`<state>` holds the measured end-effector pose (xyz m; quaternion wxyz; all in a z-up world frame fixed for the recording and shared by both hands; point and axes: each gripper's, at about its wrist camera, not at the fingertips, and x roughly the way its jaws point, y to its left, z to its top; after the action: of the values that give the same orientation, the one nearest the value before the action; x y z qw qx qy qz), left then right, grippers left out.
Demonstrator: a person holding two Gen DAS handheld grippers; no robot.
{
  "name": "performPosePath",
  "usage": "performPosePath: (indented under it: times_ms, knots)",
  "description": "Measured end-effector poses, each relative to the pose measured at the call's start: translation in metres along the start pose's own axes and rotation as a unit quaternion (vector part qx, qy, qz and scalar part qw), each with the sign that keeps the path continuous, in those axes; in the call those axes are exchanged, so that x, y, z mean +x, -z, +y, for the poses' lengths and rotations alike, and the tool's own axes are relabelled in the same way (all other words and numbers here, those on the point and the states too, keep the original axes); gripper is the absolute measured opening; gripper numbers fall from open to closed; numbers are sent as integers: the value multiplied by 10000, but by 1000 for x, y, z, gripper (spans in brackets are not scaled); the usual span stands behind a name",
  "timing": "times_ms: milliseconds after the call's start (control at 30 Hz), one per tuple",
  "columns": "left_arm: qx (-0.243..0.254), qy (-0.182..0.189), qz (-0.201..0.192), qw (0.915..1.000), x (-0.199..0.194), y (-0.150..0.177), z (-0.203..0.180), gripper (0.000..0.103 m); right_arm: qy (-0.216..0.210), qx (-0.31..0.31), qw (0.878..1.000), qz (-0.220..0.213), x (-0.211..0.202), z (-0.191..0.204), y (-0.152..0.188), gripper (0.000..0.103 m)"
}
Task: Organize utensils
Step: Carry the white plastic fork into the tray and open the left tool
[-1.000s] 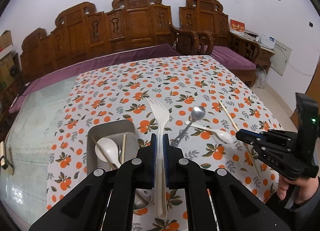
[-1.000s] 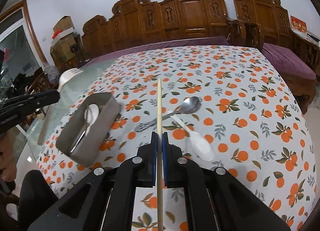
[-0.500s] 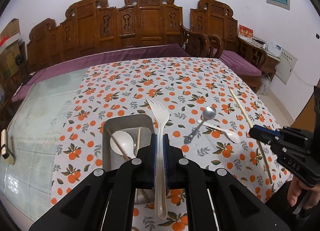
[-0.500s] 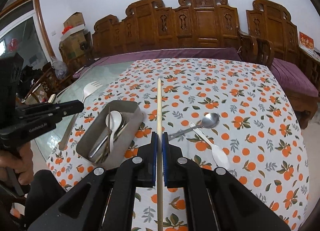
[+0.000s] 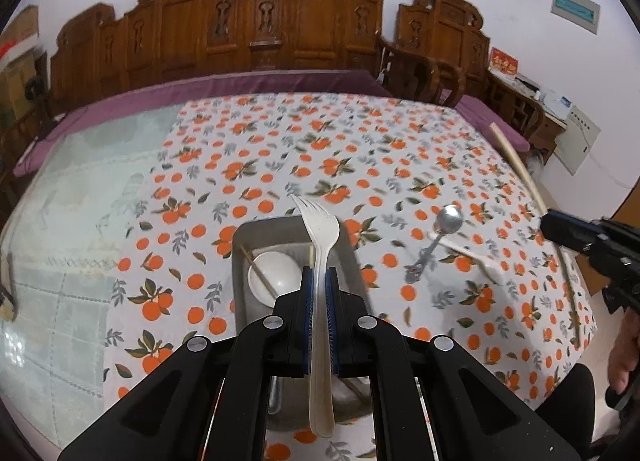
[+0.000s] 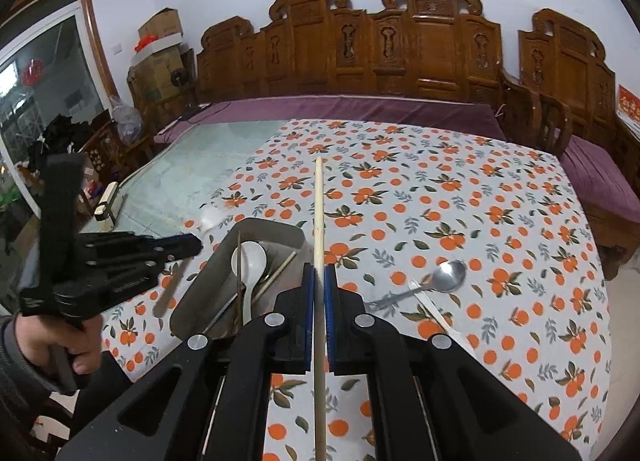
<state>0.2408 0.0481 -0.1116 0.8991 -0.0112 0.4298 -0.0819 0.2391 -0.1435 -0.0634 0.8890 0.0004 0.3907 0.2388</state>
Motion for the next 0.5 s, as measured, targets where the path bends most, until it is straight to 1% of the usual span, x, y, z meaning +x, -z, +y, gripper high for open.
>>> performPosePath:
  times_ms: [300, 500]
  knots:
    - [-114, -18, 412, 9991, 52, 8, 23, 5, -200, -92, 9990, 378, 41, 13, -11, 6]
    - [-120, -48, 611, 9980, 73, 18, 29, 5, -303, -268, 9971, 641, 63, 26, -9, 6]
